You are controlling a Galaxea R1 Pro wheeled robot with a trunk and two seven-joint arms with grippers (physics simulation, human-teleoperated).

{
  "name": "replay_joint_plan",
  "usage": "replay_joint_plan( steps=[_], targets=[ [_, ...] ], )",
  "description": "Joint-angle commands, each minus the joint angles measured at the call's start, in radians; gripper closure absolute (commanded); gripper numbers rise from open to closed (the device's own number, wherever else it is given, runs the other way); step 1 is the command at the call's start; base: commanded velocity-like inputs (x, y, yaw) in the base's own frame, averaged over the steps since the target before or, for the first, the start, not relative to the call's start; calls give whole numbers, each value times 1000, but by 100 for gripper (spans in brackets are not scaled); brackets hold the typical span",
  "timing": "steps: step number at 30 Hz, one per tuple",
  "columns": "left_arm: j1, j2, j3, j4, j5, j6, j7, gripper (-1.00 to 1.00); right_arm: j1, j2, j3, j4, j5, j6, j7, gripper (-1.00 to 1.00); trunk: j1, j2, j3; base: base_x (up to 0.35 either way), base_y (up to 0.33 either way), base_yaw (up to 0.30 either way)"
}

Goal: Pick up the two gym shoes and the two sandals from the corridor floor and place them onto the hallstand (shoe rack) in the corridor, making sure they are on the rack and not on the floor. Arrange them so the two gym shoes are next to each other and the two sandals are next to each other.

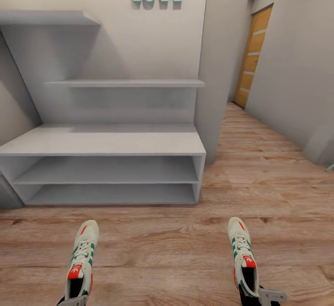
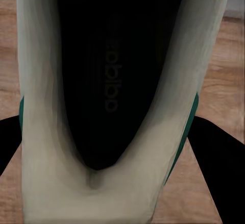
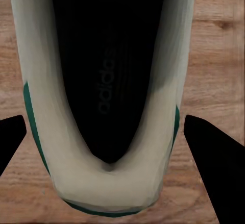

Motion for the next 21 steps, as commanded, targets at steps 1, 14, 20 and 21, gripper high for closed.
replay_joint_plan(
  steps=[1, 14, 20, 21],
  targets=[
    [-2, -3, 8, 0, -7, -1, -8, 100, -1, -1, -9, 1, 8, -3, -1, 100, 0, 0, -1, 0, 0, -288],
    [-171, -19, -60, 2, -39, 292, -7, 100, -1, -39, -309, -33, 11, -2, 3, 100, 0, 0, -1, 0, 0, -219],
    [-402, -30, -79, 7, -39, 572, 84, 100, -1, -158, -371, -95, 5, 30, 2, 100, 0, 0, -1, 0, 0, -12],
    [-449, -31, -88, 8, -39, 624, 111, 100, -1, -178, -431, -105, 4, 68, 4, 100, 0, 0, -1, 0, 0, 0]
  ],
)
